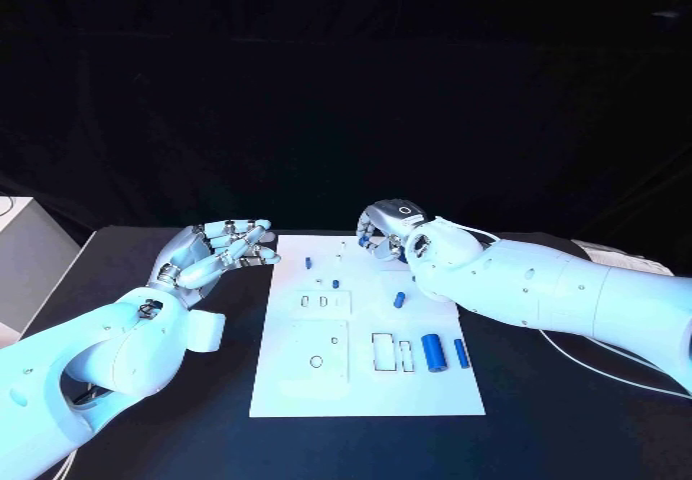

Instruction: Assemble the parts on the task board

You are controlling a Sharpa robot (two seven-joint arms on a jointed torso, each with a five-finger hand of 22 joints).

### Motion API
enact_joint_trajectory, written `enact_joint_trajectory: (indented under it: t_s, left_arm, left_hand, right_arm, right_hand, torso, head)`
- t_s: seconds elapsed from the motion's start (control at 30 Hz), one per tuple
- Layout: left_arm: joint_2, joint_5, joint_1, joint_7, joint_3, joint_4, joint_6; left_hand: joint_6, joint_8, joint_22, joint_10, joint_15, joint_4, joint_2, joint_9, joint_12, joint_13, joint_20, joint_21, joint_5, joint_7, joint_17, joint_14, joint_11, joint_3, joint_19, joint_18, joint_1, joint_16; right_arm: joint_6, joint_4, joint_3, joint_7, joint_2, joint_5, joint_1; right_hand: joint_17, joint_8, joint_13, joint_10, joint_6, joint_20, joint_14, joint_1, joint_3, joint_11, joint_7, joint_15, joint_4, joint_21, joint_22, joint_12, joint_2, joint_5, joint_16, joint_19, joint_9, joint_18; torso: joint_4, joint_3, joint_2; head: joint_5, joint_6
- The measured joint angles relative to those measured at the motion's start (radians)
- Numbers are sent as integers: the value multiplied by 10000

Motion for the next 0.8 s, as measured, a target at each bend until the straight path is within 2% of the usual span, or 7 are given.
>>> enact_joint_trajectory:
  t_s: [0.27, 0.43, 0.57, 0.8]
  left_arm:
    - [34, -1, 0, -2, 0, -2, 8]
    - [45, -6, 0, -8, 0, 44, 16]
    - [47, -11, 0, -14, 1, 72, 24]
    - [50, -20, 0, -23, 4, 115, 32]
  left_hand:
    - [0, 0, 0, 0, 0, 0, 0, 0, 0, 0, 0, 0, 0, 0, 0, 0, 0, 0, 0, -1, 0, 0]
    - [0, 0, 0, 0, 0, 0, 0, 1, 0, 0, 0, 0, 0, 0, -1, 0, 0, 0, 0, -1, 0, 0]
    - [0, 0, 0, 0, 0, 0, 0, 1, 0, 0, 0, 0, 0, 0, -1, 0, 0, 0, 0, 0, 0, 0]
    - [0, 0, 6, 0, 0, 0, 0, 1, 0, 0, 0, 0, 0, 0, -2, 1, 0, 0, 0, -2, 0, 0]
  right_arm:
    - [-305, -519, 13, -171, 567, -55, -10]
    - [-343, -910, 13, -212, 870, -58, -29]
    - [-322, -1068, 10, -225, 1011, -49, -36]
    - [-217, -1370, -1, -241, 1185, -40, -50]
  right_hand:
    - [29, -4, -5, 0, -2, 0, 0, 0, 15, 0, 1, 0, -16, 0, 35, -13, -1, 0, 0, 0, 10, 0]
    - [29, -6, -8, 0, -5, 0, 0, -1, 27, 0, 3, 0, -28, 0, 37, -39, -2, -2, 0, 0, 48, 0]
    - [29, -7, -7, 0, -41, 0, 0, -1, 27, 0, 37, 1, -28, 0, 37, -41, -2, -3, 0, 0, 49, 1]
    - [29, -8, 0, 0, -43, 0, 0, -1, 26, 0, 37, 1, -29, 0, 36, -78, -3, -5, 38, -1, 49, 1]
  torso:
    - [61, -32, 26]
    - [67, -37, 49]
    - [73, -52, 57]
    - [72, -52, 70]
  head:
    - [-35, 27]
    - [-15, 46]
    - [-10, 26]
    - [-19, 12]
